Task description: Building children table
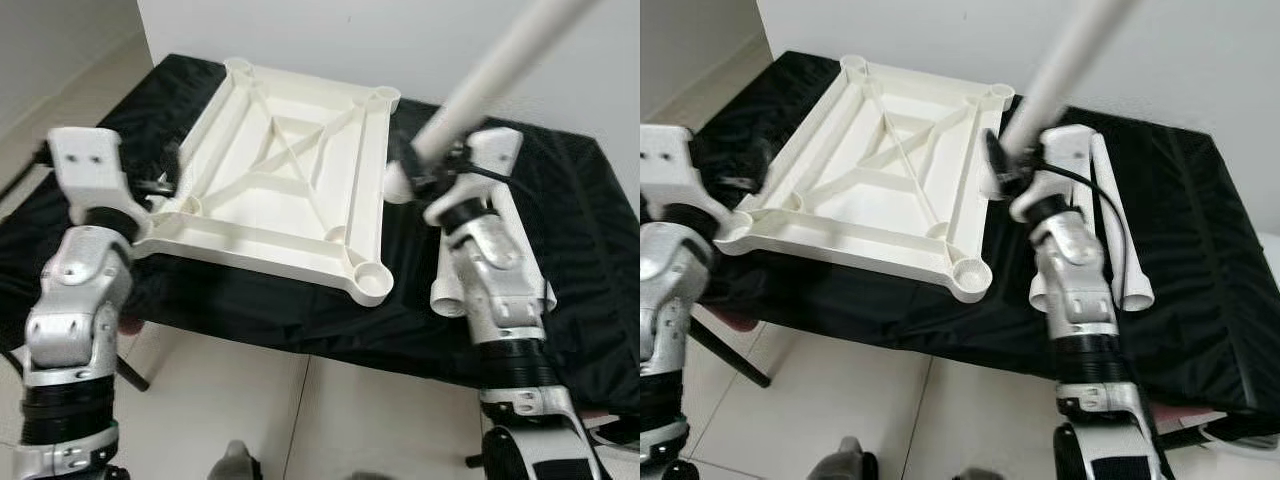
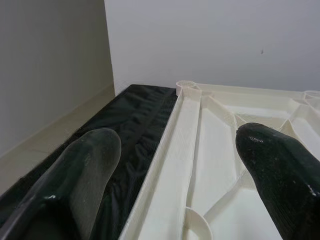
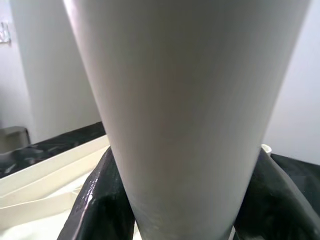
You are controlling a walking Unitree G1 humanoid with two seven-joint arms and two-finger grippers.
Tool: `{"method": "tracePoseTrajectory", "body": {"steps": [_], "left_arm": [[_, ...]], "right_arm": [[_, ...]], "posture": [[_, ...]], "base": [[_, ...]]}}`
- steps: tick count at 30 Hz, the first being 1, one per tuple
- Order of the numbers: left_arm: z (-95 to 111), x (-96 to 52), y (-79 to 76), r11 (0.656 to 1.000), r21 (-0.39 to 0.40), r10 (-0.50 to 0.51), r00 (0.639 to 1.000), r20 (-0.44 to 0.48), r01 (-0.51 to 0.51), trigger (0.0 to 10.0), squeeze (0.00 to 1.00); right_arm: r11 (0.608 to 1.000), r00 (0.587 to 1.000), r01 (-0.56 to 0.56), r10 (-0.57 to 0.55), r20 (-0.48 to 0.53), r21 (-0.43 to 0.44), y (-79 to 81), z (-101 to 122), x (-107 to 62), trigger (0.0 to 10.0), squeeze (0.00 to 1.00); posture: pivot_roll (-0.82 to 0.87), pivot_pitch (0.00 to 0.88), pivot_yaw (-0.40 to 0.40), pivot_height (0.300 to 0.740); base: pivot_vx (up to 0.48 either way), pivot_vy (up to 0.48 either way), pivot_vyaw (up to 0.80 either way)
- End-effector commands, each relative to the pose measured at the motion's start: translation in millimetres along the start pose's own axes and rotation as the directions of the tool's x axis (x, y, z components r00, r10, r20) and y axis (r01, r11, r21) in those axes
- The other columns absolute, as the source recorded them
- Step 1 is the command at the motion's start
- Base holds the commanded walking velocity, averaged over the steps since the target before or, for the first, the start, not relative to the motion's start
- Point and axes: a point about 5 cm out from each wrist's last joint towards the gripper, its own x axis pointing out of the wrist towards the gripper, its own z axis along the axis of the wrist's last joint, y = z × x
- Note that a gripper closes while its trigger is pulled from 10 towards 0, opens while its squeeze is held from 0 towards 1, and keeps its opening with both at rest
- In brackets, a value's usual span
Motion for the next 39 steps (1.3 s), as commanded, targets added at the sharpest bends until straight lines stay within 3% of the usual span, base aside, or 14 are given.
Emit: {"method": "tracePoseTrajectory", "body": {"steps": [1,6,8,14,17,19,21,23,24,25,27,28,32,39], "left_arm": [[-5.4,-2.1,-10.3,0.996,-0.025,-0.081,0.996,-0.035,0.08,10.0,0.0],[-6.4,-8.9,-28.2,0.964,0.028,-0.262,0.964,-0.041,0.263,10.0,0.0],[-12.1,-15.9,-44.2,0.906,0.095,-0.404,0.911,-0.086,0.412,10.0,0.0],[-19.3,-20.6,-54.5,0.856,0.104,-0.493,0.861,-0.128,0.506,10.0,0.0],[-24.4,-25.8,-63.7,0.799,0.119,-0.569,0.805,-0.17,0.59,10.0,0.0],[-24.4,-25.8,-63.7,0.799,0.119,-0.569,0.805,-0.17,0.59,10.0,0.0],[-28.2,-29.9,-75.0,0.724,0.119,-0.653,0.731,-0.196,0.679,10.0,0.0],[-28.2,-29.9,-75.0,0.724,0.119,-0.653,0.731,-0.196,0.679,10.0,0.0],[-30.2,-30.6,-81.3,0.684,0.129,-0.689,0.694,-0.211,0.718,10.0,0.0],[-30.2,-30.6,-81.3,0.684,0.129,-0.689,0.694,-0.211,0.718,10.0,0.0],[-32.6,-28.6,-94.4,0.607,0.158,-0.747,0.627,-0.223,0.779,10.0,0.0],[-32.6,-28.6,-94.4,0.607,0.158,-0.747,0.627,-0.223,0.779,10.0,0.0],[-42.0,-27.3,-108.6,0.488,0.206,-0.805,0.529,-0.268,0.848,10.0,0.0],[-52.4,-24.7,-113.6,0.474,0.156,-0.813,0.498,-0.302,0.867,10.0,0.0]], "right_arm": [[1.0,1.0,0.02,-0.02,0.0,-0.018,-7.6,0.7,-3.0,10.0,0.0],[1.0,1.0,0.019,-0.02,-0.007,-0.024,-8.3,-0.4,-3.3,10.0,0.0],[1.0,1.0,0.019,-0.02,-0.012,-0.025,-8.8,-1.2,-3.6,10.0,0.0],[0.999,1.0,0.02,-0.021,-0.014,-0.028,-8.9,-1.0,-3.6,10.0,0.0],[0.999,1.0,0.025,-0.025,-0.014,-0.028,-9.9,-0.5,-4.1,10.0,0.0],[0.999,1.0,0.025,-0.025,-0.014,-0.028,-9.9,-0.5,-4.1,10.0,0.0],[0.999,0.999,0.03,-0.03,-0.017,-0.029,-10.5,-0.6,-5.5,10.0,0.0],[0.999,0.999,0.03,-0.03,-0.017,-0.029,-10.5,-0.6,-5.5,10.0,0.0],[0.999,0.999,0.031,-0.031,-0.02,-0.029,-10.7,-1.0,-6.4,10.0,0.0],[0.999,0.999,0.031,-0.031,-0.02,-0.029,-10.7,-1.0,-6.4,10.0,0.0],[0.999,0.999,0.028,-0.029,-0.026,-0.031,-10.4,-1.9,-7.9,10.0,0.0],[0.999,0.999,0.028,-0.029,-0.026,-0.031,-10.4,-1.9,-7.9,10.0,0.0],[0.999,0.999,0.023,-0.024,-0.03,-0.034,-9.7,-1.9,-9.0,10.0,0.0],[0.999,0.999,0.027,-0.028,-0.034,-0.045,-11.1,-0.4,-12.0,10.0,0.0]], "posture": [[0.03,0.119,-0.046,0.74],[0.03,0.125,-0.041,0.74],[0.03,0.131,-0.041,0.74],[0.03,0.134,-0.037,0.74],[0.03,0.141,-0.035,0.74],[0.03,0.141,-0.035,0.74],[0.03,0.151,-0.029,0.74],[0.03,0.151,-0.029,0.74],[0.03,0.153,-0.028,0.74],[0.03,0.153,-0.028,0.74],[0.02,0.161,-0.023,0.74],[0.02,0.161,-0.023,0.74],[0.01,0.167,-0.021,0.74],[0.0,0.172,-0.013,0.74]], "base": [[0.0,0.0,0.0],[0.0,0.0,0.0],[0.0,0.0,0.0],[0.0,0.0,0.0],[0.0,0.0,0.0],[0.0,0.0,0.0],[0.0,0.0,0.0],[0.0,0.0,0.0],[0.0,0.0,0.0],[0.0,0.0,0.0],[0.0,0.0,0.0],[0.0,0.0,0.0],[0.0,0.0,0.0],[0.0,0.0,0.0]]}}
